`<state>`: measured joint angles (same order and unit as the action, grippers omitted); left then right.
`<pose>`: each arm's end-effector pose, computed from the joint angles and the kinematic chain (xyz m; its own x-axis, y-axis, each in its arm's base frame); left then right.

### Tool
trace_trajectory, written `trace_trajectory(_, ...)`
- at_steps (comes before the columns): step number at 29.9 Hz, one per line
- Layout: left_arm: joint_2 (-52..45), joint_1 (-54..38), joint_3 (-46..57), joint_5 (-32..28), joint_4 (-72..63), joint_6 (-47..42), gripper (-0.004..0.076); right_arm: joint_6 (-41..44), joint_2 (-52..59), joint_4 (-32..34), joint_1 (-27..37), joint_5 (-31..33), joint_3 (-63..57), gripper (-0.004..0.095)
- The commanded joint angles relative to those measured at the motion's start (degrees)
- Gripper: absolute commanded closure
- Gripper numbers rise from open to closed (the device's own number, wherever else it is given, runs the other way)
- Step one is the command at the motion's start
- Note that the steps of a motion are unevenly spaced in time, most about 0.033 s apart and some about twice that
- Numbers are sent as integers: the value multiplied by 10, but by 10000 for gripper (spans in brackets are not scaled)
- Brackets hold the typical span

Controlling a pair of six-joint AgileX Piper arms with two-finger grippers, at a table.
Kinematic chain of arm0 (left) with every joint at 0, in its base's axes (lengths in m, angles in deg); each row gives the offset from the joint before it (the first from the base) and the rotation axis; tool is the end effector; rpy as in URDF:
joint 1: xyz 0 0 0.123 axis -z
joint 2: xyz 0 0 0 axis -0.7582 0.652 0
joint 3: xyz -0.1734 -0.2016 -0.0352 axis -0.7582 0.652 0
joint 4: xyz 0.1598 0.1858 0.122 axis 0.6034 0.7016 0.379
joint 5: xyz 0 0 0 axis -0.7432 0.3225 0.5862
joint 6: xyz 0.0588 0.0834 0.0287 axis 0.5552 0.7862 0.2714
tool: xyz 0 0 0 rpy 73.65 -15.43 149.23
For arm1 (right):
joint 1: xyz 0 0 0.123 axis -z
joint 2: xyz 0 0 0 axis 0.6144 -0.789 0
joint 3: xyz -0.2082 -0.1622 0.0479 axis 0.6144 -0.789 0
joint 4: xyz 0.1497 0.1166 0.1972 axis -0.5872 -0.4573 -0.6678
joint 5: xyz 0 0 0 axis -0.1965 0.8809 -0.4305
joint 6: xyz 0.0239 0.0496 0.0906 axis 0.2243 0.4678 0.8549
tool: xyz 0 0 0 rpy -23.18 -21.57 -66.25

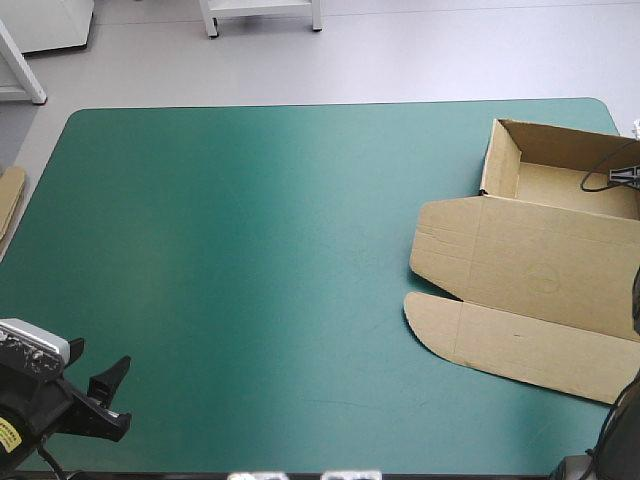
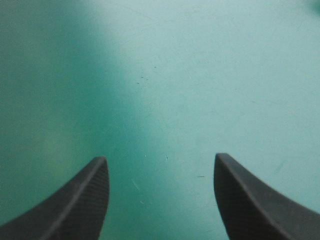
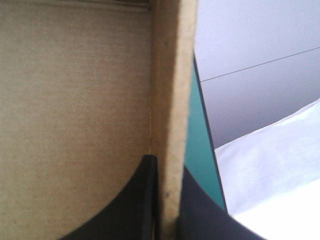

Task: Fold the box

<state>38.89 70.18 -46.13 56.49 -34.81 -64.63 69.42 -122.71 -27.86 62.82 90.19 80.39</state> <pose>0.0821 -0.0232 0.3534 -0.5057 0.3010 -0.8085 0.3543 0.9269 0.1234 0.4456 -0.2210 0.2404 -0.9144 0.1859 -0.3596 0.2678 0.9440 -0.1929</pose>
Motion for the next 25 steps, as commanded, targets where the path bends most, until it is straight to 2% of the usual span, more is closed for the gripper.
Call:
trace_trajectory(1,9,3,-13,-33,7,1,283,-24,36,40,23,-25,10,915)
trace_trajectory(3,9,3,-13,-33,7,1,283,-25,36,32,28,-29,10,860)
trace_trajectory(6,9,3,-13,-33,9,1,283,-19,36,28,33,-27,10,724)
trace_trajectory(12,9,3,-13,-35,9,1,283,-7,38,-2,40,-21,10,360)
trace_trajectory(19,9,3,-13,-35,21,1,283,0,65,-9,40,-34,14,345)
trace_trajectory(25,9,3,-17,-68,66,1,283,-19,134,-64,39,-39,44,345)
